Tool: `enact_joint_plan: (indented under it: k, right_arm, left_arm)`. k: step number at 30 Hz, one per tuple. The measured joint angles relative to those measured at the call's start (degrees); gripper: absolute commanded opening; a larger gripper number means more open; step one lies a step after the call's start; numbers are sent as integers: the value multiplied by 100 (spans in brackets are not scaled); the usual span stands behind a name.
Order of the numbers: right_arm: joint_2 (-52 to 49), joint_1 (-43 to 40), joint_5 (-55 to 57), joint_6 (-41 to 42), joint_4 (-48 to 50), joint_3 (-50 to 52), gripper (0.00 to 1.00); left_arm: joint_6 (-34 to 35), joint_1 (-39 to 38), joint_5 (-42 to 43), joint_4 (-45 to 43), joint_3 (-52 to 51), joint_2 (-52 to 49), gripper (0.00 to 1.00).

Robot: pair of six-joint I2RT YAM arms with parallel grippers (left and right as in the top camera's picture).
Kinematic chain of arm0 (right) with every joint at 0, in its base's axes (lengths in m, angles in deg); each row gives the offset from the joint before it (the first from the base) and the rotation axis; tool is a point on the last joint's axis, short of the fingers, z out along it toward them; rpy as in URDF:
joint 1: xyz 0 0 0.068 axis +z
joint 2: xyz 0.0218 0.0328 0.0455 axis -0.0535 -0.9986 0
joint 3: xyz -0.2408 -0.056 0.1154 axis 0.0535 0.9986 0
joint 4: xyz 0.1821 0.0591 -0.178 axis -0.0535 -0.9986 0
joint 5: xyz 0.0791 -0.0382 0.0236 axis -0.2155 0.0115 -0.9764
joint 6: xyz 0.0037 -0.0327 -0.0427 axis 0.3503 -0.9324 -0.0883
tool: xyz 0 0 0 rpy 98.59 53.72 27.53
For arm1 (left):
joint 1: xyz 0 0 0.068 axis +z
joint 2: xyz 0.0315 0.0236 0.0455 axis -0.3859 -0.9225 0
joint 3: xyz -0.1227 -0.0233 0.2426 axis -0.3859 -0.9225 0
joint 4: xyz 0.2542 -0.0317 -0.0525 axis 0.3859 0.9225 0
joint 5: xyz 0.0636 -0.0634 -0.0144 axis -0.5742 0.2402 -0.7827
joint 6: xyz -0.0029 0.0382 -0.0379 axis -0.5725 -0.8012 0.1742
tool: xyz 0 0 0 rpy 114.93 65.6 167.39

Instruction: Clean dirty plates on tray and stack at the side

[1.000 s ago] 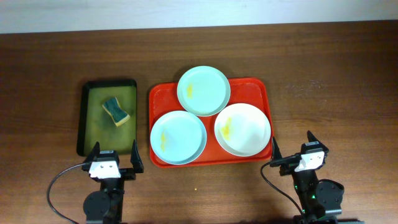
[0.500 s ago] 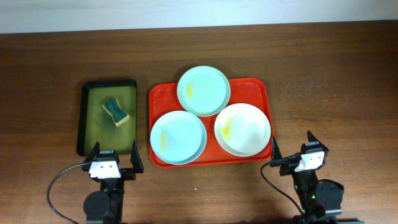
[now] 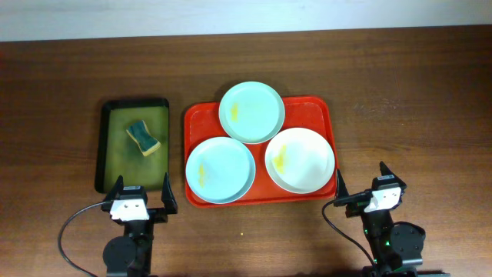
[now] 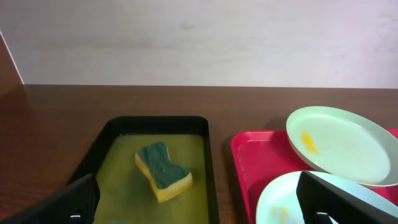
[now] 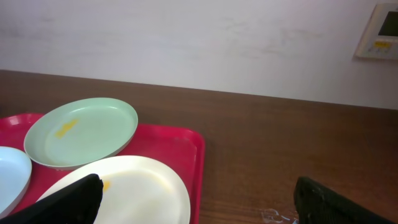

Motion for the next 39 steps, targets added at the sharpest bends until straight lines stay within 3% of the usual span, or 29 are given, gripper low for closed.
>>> enact_joint_plan:
  k: [12, 17, 21, 24, 26, 27, 30, 33, 35, 39]
  right_arm:
    - [0, 0, 2, -2, -2, 0, 99]
    - [0, 0, 2, 0, -2, 0, 99]
    - [0, 0, 2, 0, -2, 0, 99]
    - [0, 0, 2, 0, -2, 0, 99]
    - [0, 0, 2, 0, 0, 0, 99]
    - [0, 0, 2, -4, 0, 0, 99]
    - [0, 0, 2, -2, 0, 0, 99]
    - [-7, 0, 2, -2, 4, 2, 99]
    - [-4, 0, 2, -2, -2, 2, 99]
    - [-2, 0, 2, 0, 0, 2, 99]
  left_arm:
    - [63, -2, 98, -103, -9, 0, 99]
    - [870, 2, 2201, -365, -26, -2, 99]
    - [1362, 2, 3801, -1700, -26, 0, 99]
    - [1620, 2, 4105, -3276, 31, 13, 99]
    - [1683, 2, 3952, -3322, 262, 15, 100]
    - [1650, 2, 3792, -3016, 459, -17, 100]
    - [1276, 2, 3161, -925, 1690, -562, 100]
    - [503, 2, 2691, 1311, 3346, -1838, 100]
    - [142, 2, 2673, 2238, 4227, -2699, 99]
    - [-315, 2, 2855, 3029, 5364, -4183, 99]
